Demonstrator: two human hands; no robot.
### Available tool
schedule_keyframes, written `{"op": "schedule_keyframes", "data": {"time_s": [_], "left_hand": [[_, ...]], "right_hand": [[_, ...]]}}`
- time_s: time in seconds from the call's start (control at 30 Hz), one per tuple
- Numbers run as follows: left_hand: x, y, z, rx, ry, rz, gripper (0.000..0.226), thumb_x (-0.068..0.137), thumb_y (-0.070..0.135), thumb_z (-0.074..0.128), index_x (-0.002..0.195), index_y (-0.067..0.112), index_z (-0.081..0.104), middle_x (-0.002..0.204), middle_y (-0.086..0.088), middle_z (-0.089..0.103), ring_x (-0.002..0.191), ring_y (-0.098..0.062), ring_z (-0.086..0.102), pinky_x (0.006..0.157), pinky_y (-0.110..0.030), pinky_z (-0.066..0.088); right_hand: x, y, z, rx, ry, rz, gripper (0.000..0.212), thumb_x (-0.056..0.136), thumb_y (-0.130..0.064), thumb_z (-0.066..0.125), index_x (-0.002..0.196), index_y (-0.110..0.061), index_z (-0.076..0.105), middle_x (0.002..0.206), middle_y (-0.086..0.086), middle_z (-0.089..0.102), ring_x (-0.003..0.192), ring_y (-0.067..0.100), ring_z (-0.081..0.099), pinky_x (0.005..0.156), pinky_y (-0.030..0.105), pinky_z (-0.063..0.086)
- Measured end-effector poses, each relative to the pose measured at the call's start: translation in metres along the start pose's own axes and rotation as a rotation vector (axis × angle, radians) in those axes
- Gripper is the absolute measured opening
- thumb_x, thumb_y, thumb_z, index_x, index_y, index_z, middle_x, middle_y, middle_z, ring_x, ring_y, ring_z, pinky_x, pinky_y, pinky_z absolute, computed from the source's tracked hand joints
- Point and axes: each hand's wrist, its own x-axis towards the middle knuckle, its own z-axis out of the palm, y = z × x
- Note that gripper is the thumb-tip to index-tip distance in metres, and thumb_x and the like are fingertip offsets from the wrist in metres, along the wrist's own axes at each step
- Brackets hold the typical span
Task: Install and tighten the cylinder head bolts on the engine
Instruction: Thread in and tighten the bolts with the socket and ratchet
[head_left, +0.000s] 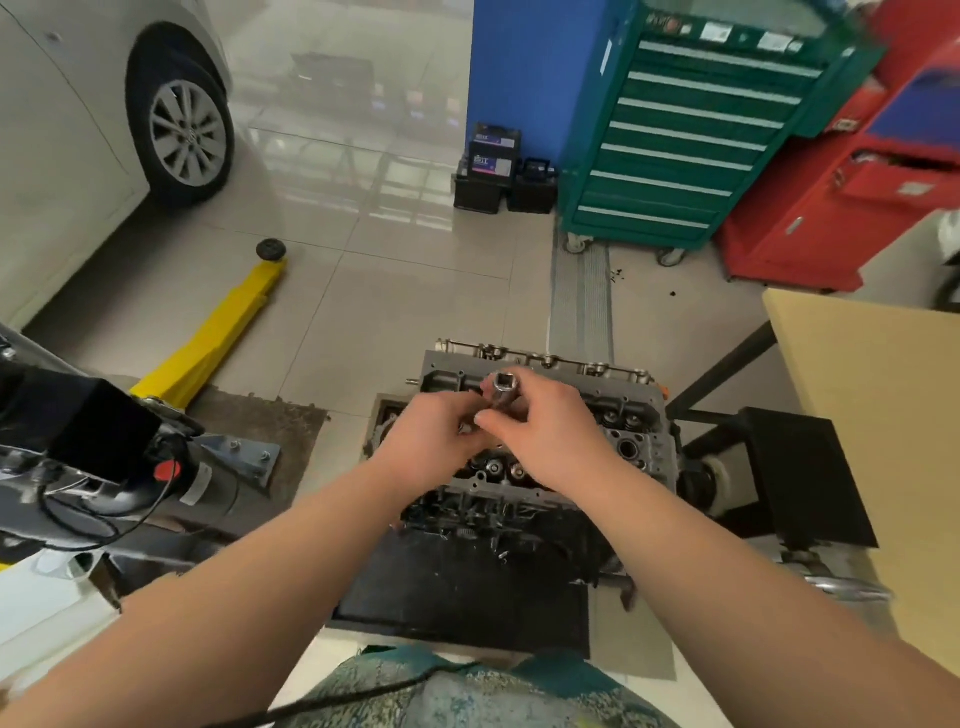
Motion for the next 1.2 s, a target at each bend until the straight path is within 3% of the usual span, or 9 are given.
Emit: {"op": "schedule_keyframes", "data": {"time_s": [0.13, 0.33, 0.5, 0.57, 0.63, 0.77, 0.87, 1.07, 1.2], "left_hand": [[0.006, -0.013, -0.007, -0.036, -0.163, 0.044, 0.025, 0.096, 0.026, 0.074, 0.093, 0.050, 0.069, 0.084, 0.033, 0.069, 0.084, 0.007, 0.067, 0.074, -0.017, 0.047], [0.006, -0.005, -0.007, -0.060, -0.063, 0.116, 0.021, 0.083, 0.054, 0.076, 0.085, 0.066, 0.058, 0.087, 0.035, 0.065, 0.079, 0.007, 0.063, 0.066, -0.011, 0.044], [0.009, -0.013, -0.007, -0.087, -0.100, 0.138, 0.014, 0.090, 0.042, 0.068, 0.076, 0.044, 0.064, 0.073, 0.021, 0.067, 0.066, -0.004, 0.063, 0.062, -0.014, 0.049], [0.013, -0.018, -0.008, -0.113, -0.210, 0.107, 0.003, 0.094, 0.031, 0.074, 0.092, 0.029, 0.071, 0.087, 0.008, 0.074, 0.081, -0.013, 0.071, 0.079, -0.036, 0.059], [0.014, -0.012, -0.010, -0.149, -0.193, 0.114, 0.016, 0.091, 0.036, 0.080, 0.103, 0.030, 0.072, 0.099, 0.009, 0.076, 0.096, -0.012, 0.072, 0.088, -0.031, 0.057], [0.019, -0.008, -0.009, -0.087, -0.103, 0.155, 0.024, 0.087, 0.024, 0.083, 0.077, 0.036, 0.065, 0.073, 0.016, 0.068, 0.071, -0.002, 0.064, 0.066, -0.027, 0.051], [0.023, -0.010, -0.014, -0.057, -0.208, 0.146, 0.016, 0.092, 0.024, 0.077, 0.080, 0.015, 0.069, 0.072, -0.004, 0.067, 0.065, -0.018, 0.060, 0.062, -0.039, 0.050], [0.018, -0.005, -0.020, -0.099, -0.231, 0.175, 0.020, 0.084, 0.032, 0.085, 0.088, 0.041, 0.068, 0.085, 0.018, 0.072, 0.082, -0.004, 0.068, 0.071, -0.021, 0.052], [0.019, -0.009, -0.027, -0.046, -0.286, 0.188, 0.014, 0.092, 0.024, 0.077, 0.099, 0.036, 0.075, 0.093, 0.024, 0.074, 0.089, 0.002, 0.070, 0.077, -0.019, 0.054]], "right_hand": [[-0.004, -0.009, -0.018, -0.014, -0.079, -0.039, 0.053, 0.093, -0.022, 0.073, 0.134, -0.050, 0.053, 0.126, -0.021, 0.064, 0.098, -0.005, 0.062, 0.089, 0.019, 0.048], [-0.007, -0.026, -0.015, -0.328, 0.079, -0.033, 0.041, 0.085, -0.058, 0.075, 0.109, -0.028, 0.059, 0.086, -0.019, 0.055, 0.085, 0.009, 0.055, 0.068, 0.026, 0.046], [-0.008, -0.045, -0.036, -0.445, -0.069, -0.281, 0.041, 0.096, -0.038, 0.066, 0.135, -0.032, 0.053, 0.130, -0.009, 0.056, 0.107, 0.014, 0.059, 0.084, 0.034, 0.053], [-0.007, -0.052, -0.044, -0.551, -0.118, -0.312, 0.026, 0.100, -0.029, 0.060, 0.126, -0.024, 0.059, 0.117, -0.005, 0.058, 0.099, 0.018, 0.060, 0.077, 0.033, 0.050], [-0.005, -0.057, -0.044, -0.696, -0.058, -0.241, 0.029, 0.102, -0.046, 0.054, 0.112, -0.019, 0.062, 0.096, -0.003, 0.058, 0.088, 0.021, 0.061, 0.065, 0.034, 0.043], [-0.002, -0.066, -0.043, -0.883, 0.022, -0.200, 0.053, 0.092, -0.076, 0.047, 0.088, -0.024, 0.051, 0.071, -0.005, 0.046, 0.068, 0.023, 0.050, 0.050, 0.030, 0.024], [-0.007, -0.067, -0.050, -0.820, -0.150, -0.334, 0.032, 0.095, -0.049, 0.062, 0.114, -0.025, 0.054, 0.099, -0.004, 0.060, 0.088, 0.023, 0.059, 0.061, 0.034, 0.038], [-0.012, -0.070, -0.039, -1.022, -0.034, -0.232, 0.053, 0.099, -0.071, 0.036, 0.089, -0.022, 0.055, 0.069, -0.004, 0.049, 0.066, 0.024, 0.052, 0.050, 0.031, 0.029], [-0.021, -0.066, -0.041, -0.924, -0.201, -0.450, 0.033, 0.098, -0.037, 0.060, 0.124, -0.019, 0.049, 0.103, 0.003, 0.062, 0.093, 0.024, 0.060, 0.062, 0.038, 0.046]]}}
